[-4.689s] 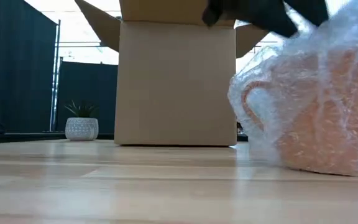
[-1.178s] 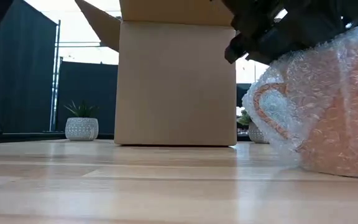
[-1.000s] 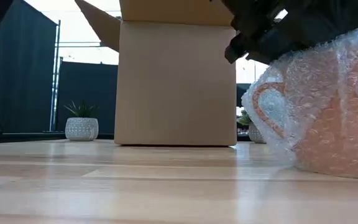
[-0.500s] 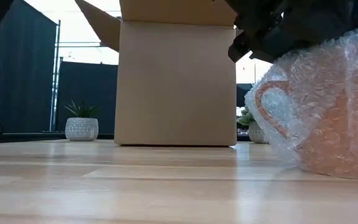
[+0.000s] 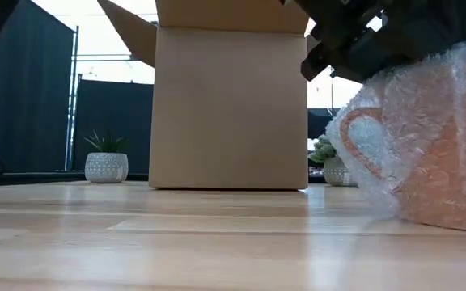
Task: Wrap mug
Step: Wrap the pink mug with transparent bubble wrap
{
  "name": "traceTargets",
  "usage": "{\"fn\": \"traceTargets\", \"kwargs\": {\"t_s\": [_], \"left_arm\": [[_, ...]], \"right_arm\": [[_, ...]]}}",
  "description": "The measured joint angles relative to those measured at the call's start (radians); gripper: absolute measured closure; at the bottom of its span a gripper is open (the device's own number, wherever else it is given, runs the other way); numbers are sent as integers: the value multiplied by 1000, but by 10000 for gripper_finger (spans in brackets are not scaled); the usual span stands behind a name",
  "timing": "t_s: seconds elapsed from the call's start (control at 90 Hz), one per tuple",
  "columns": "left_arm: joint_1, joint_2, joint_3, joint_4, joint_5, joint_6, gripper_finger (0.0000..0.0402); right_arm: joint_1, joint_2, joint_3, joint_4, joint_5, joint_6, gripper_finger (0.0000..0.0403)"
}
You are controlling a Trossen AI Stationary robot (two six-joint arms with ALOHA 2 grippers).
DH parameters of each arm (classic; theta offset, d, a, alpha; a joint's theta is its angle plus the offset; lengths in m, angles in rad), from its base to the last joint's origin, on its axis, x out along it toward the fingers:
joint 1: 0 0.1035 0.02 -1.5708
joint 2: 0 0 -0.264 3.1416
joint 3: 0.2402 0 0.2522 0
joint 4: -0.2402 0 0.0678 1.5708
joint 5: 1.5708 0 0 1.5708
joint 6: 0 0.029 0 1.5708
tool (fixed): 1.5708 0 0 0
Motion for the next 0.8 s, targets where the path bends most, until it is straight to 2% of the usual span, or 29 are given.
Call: {"fn": "traceTargets", "kwargs": {"t_s": [0.244, 0.656, 0.8], "left_arm": [[-5, 0, -3, 8, 11, 24, 268], [-13, -3, -3, 19, 23, 43, 268], [-13, -3, -3, 19, 23, 43, 268]], "right_arm": [[39, -32, 21, -2, -21, -105, 177], [119, -67, 168, -194, -6, -250, 177], [192, -65, 179, -156, -1, -399, 177]]}}
